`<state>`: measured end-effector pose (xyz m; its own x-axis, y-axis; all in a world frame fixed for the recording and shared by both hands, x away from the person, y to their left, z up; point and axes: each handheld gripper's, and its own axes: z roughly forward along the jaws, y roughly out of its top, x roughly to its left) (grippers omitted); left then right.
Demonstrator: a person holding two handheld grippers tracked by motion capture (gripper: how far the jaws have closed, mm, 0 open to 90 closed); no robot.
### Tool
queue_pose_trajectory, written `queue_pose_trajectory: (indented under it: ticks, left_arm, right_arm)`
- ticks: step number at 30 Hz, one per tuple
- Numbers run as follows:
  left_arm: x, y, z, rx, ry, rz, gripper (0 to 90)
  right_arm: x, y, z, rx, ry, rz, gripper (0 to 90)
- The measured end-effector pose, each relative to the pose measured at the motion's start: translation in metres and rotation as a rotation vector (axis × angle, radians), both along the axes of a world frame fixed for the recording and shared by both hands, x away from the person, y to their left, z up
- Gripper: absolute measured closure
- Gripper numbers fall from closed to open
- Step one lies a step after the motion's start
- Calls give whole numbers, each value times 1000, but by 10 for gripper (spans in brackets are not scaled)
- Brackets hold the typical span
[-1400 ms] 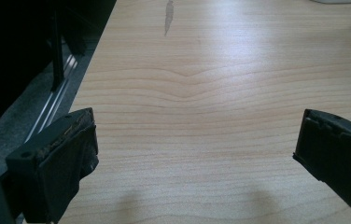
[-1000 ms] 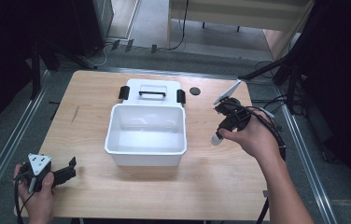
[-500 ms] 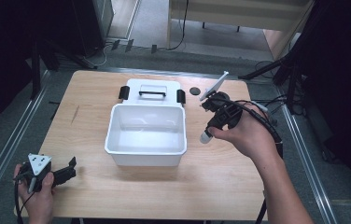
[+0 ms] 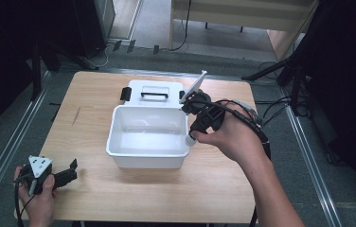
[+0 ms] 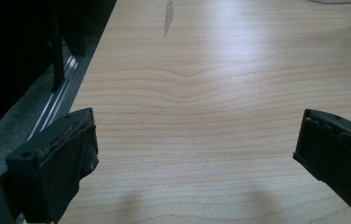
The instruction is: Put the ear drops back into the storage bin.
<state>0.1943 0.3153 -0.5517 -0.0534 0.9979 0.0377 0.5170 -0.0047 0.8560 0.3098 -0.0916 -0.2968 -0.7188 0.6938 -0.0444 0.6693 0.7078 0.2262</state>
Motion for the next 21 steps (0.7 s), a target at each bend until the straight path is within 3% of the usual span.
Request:
queue_pose_trajectory:
  ticks: [12, 21]
  left_arm:
    - [0, 1, 0, -3, 3, -2, 0]
    - [0, 1, 0, -5, 1, -2, 0]
  right_arm:
    - [2, 26, -12, -34, 19, 55, 728]
    - [4, 31, -25, -58, 31, 78, 729]
